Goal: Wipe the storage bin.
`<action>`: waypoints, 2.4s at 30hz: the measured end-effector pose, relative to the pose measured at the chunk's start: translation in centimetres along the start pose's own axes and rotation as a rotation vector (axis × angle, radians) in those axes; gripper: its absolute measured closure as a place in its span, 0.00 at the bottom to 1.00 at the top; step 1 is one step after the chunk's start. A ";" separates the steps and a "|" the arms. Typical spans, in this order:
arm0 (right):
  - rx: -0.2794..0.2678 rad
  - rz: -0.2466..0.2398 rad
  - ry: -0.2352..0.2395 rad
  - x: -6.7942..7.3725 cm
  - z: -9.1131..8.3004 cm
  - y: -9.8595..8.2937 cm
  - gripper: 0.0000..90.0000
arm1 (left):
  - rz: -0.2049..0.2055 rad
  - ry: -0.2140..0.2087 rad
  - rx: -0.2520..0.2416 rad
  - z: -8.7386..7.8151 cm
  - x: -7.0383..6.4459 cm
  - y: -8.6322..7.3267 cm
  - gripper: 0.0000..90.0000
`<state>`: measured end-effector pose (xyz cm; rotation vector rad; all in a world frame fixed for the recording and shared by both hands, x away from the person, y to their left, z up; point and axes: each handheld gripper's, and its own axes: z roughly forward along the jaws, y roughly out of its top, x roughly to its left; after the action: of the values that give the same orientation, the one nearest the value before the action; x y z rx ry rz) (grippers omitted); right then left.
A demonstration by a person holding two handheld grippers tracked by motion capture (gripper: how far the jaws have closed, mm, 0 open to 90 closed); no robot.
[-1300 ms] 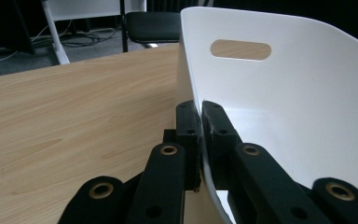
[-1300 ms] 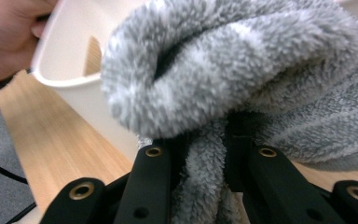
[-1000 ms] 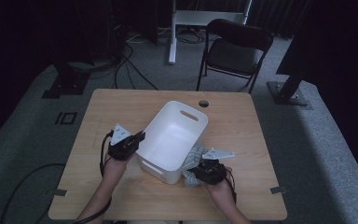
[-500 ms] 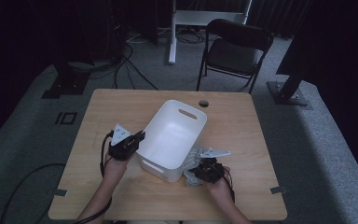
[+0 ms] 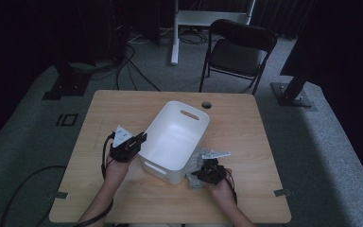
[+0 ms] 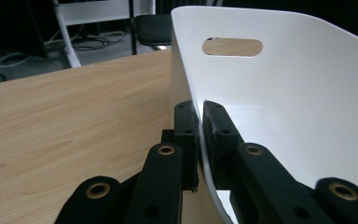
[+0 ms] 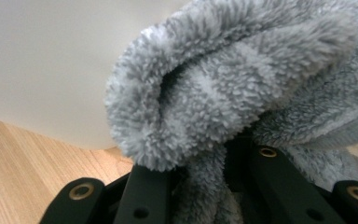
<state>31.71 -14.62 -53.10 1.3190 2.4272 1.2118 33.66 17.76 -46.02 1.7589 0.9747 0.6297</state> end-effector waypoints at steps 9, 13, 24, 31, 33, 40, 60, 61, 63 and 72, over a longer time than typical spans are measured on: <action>-0.057 -0.010 0.032 0.4 -2.7 0.9 0.85 | -0.009 -0.004 0.005 0.1 0.1 0.1 0.95; -0.140 -0.014 0.062 1.0 -5.5 1.6 0.85 | -0.015 -0.004 0.004 0.1 0.1 0.1 0.96; -0.238 -0.088 0.139 4.3 -9.1 2.2 0.85 | -0.016 0.005 0.006 0.1 0.0 0.1 0.96; -0.197 -0.120 0.134 5.4 -7.3 1.8 0.85 | -0.020 -0.001 0.007 0.1 0.1 0.1 0.96; -0.200 -0.137 0.113 5.7 -7.1 1.7 0.85 | -0.021 0.000 0.008 0.1 0.0 0.1 0.96; -0.147 -0.125 0.093 5.2 -5.4 1.1 0.85 | -0.015 -0.009 0.006 0.1 0.1 0.1 0.96; -0.050 -0.093 0.071 3.7 -2.9 0.4 0.85 | -0.010 -0.003 0.012 0.1 -0.1 0.1 0.96; -0.049 -0.091 0.069 3.6 -2.8 0.3 0.85 | -0.009 -0.001 0.012 0.1 -0.1 0.1 0.96; -0.046 -0.089 0.064 3.6 -2.7 0.2 0.85 | -0.008 0.000 0.012 0.1 -0.1 0.1 0.96; -0.001 -0.071 0.043 2.6 -1.2 -0.1 0.85 | -0.014 0.002 0.010 0.1 0.0 0.1 0.96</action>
<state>29.47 -13.37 -51.75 1.2075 2.4804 1.2355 33.80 17.67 -45.94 1.7595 0.9924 0.6190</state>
